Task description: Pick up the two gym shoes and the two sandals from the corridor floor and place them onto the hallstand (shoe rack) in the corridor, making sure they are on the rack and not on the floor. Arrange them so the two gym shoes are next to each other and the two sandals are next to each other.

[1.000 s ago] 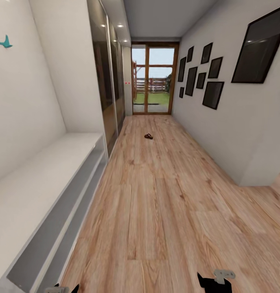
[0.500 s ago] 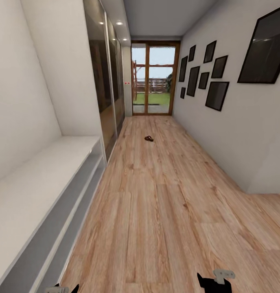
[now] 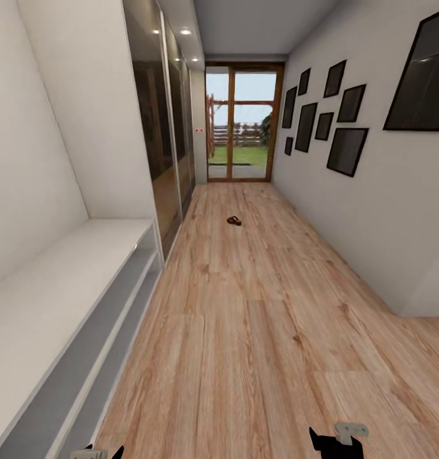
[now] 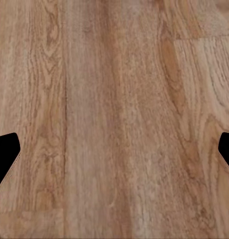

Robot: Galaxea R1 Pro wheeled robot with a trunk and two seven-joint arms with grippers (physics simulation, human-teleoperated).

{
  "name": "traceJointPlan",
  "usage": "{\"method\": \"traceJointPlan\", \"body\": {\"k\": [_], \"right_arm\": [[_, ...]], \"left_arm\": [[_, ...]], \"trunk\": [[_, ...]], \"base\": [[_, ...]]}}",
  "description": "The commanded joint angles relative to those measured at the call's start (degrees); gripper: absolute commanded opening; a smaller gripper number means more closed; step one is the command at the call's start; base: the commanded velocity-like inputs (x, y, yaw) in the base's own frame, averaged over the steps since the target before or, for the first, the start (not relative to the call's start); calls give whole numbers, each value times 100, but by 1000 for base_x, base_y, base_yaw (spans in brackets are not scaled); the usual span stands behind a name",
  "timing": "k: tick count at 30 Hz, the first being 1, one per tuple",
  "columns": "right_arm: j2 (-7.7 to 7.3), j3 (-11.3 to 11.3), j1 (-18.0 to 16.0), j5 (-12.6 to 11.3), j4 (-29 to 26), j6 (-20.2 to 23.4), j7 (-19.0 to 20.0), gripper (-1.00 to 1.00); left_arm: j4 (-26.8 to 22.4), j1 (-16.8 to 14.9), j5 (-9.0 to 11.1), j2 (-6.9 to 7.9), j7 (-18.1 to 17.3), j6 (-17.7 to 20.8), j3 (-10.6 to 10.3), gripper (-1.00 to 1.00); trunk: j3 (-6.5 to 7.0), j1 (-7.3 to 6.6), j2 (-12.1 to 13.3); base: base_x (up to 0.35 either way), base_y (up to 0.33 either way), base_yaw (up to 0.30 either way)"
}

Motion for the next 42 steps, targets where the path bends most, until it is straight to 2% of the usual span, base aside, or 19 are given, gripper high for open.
{"method": "traceJointPlan", "body": {"k": [1,42], "right_arm": [[-1,0,-2,-61,8,-16,50,100],[-4,-7,0,-61,7,-16,48,100]], "left_arm": [[5,-6,-5,-3,-55,-2,46,100],[5,-6,-5,0,-55,-2,47,100]], "trunk": [[-5,3,-2],[-5,3,-2]], "base": [[338,0,0],[338,0,0]]}}
